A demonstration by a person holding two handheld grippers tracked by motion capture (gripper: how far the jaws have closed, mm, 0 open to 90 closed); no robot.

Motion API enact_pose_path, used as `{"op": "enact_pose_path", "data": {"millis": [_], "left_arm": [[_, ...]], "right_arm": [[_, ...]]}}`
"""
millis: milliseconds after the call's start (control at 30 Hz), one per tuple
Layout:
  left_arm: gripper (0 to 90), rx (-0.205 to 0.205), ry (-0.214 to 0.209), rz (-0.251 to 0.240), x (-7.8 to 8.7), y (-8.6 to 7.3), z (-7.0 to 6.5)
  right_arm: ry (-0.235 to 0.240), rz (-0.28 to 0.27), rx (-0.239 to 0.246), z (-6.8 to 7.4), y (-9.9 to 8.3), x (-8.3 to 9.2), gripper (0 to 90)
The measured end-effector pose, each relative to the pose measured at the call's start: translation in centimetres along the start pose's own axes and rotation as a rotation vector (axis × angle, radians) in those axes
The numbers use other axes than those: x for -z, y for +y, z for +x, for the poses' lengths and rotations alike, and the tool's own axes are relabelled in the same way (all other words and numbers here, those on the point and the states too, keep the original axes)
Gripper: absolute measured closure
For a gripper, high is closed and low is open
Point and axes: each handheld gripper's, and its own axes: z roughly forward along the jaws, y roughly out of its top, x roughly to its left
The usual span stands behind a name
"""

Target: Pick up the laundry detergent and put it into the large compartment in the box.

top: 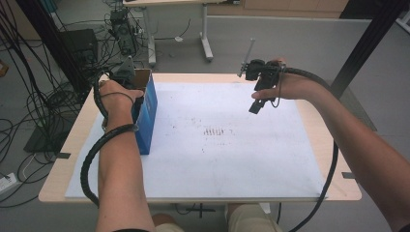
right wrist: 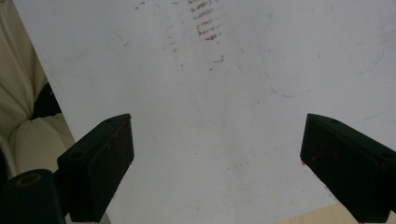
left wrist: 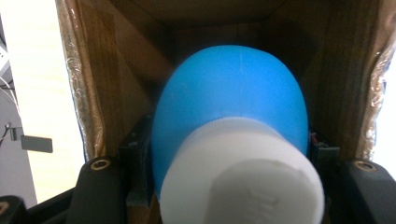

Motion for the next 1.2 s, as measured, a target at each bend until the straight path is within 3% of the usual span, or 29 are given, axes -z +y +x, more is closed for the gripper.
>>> {"op": "enact_pose_path", "data": {"millis": [1200], "left_arm": [[37.0, 0.000, -0.009, -0.001, -0.13, 0.32, 0.37]], "right_arm": [[-0.008, -0.001, -0.021, -0.17, -0.21, 0.57, 10.1]]}}
